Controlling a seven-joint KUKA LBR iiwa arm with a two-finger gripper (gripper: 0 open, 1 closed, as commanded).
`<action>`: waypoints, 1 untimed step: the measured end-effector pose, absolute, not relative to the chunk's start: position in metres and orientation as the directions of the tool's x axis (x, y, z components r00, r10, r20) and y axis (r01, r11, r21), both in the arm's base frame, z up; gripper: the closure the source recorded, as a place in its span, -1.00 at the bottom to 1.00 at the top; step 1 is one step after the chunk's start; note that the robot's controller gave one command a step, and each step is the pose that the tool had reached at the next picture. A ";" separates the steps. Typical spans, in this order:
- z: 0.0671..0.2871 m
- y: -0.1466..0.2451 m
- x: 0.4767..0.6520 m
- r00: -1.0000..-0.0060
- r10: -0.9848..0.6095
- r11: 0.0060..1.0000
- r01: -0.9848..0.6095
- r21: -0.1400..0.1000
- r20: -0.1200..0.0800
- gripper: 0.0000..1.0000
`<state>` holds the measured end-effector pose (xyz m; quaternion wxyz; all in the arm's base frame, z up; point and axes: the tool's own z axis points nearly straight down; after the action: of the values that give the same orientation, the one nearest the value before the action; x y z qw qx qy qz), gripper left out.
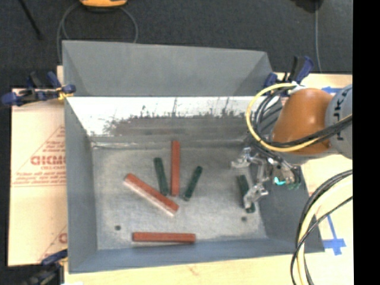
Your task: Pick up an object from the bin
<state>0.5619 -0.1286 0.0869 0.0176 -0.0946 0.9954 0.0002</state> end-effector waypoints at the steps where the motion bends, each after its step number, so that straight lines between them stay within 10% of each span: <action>1: 0.087 -0.129 0.562 -0.981 -0.189 0.982 -0.189 -0.003 -0.035 -1.00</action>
Offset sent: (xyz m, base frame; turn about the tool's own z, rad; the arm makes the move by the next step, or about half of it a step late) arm 0.0186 -0.0148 -0.0169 -0.0233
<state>0.5619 -0.1286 0.0868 0.0174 -0.0951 0.9953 0.0000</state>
